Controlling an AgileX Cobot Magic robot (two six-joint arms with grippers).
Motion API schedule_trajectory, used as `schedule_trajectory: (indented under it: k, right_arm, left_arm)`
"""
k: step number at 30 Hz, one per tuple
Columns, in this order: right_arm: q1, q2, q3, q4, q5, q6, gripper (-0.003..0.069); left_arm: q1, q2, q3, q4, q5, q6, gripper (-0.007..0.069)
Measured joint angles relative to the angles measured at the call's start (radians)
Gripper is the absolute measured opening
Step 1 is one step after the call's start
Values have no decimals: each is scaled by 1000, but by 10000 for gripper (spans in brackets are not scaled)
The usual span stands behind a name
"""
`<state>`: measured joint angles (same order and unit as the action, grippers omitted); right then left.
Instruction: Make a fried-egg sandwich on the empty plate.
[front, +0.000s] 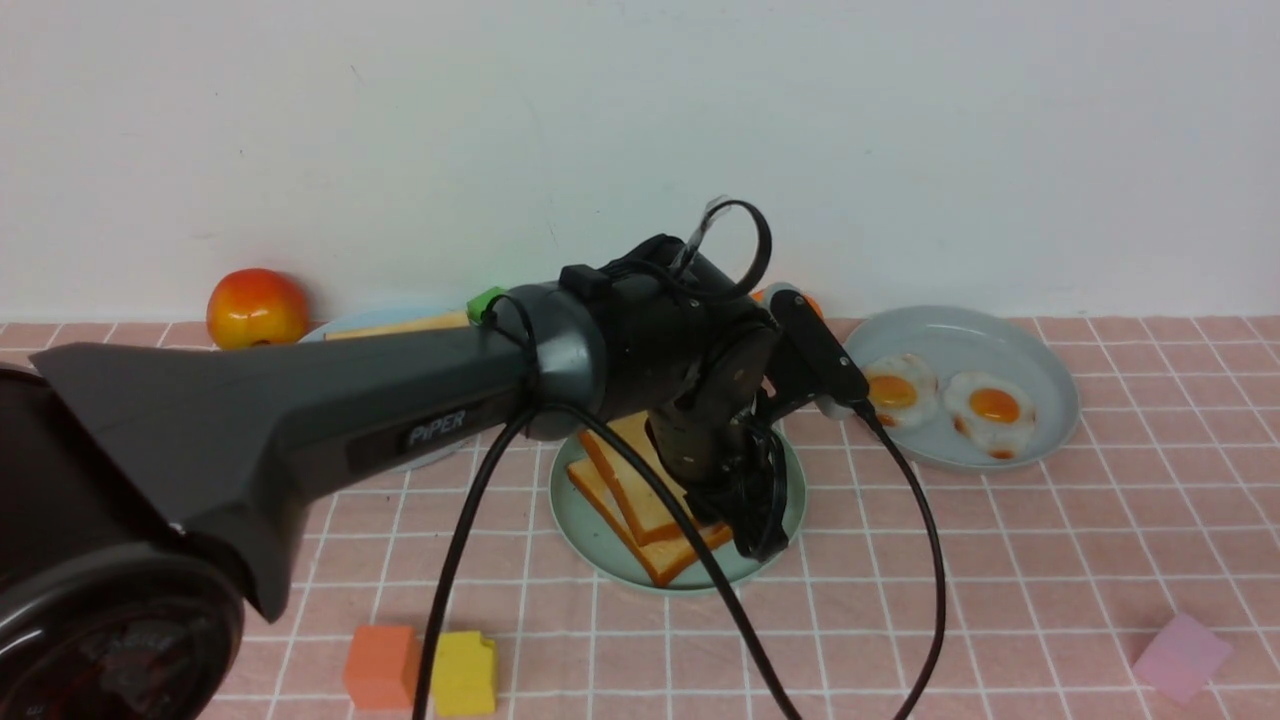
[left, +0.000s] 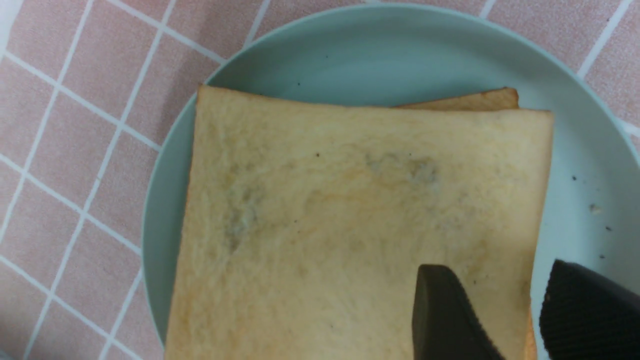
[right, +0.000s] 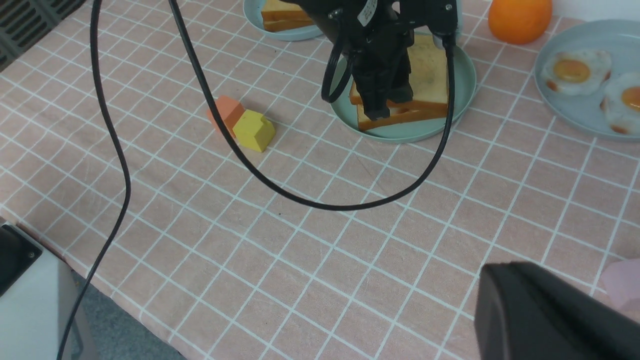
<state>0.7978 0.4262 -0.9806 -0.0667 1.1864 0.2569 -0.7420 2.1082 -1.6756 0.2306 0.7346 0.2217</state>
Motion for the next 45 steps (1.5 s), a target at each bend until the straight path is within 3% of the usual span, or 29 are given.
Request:
schedule_trajectory:
  k: [5, 8, 11, 17, 24, 30, 35, 45]
  right_arm:
    - [0, 0, 0, 1, -1, 0, 6]
    - [0, 0, 0, 0, -4, 0, 7]
    - [0, 0, 0, 0, -5, 0, 8]
    - [0, 0, 0, 0, -2, 0, 8]
    - [0, 0, 0, 0, -3, -1, 7]
    - [0, 0, 0, 0, -4, -1, 7]
    - [0, 0, 0, 0, 11, 0, 8]
    - [0, 0, 0, 0, 32, 0, 14]
  left_arm:
    - [-23, -71, -34, -7, 90, -92, 237]
    - [-46, -248, -50, -47, 107, -185, 91]
    - [-47, -407, -36, -93, 102, -203, -13]
    - [-46, -769, 245, -168, 5, -212, -13]
    - [-46, -1251, 831, -272, -375, -253, -13]
    - [-46, -1524, 1157, -318, -655, -272, -13]
    - [-46, -1648, 1308, -323, -764, -273, -13]
    - [-46, -1666, 1332, -327, -735, -273, -13]
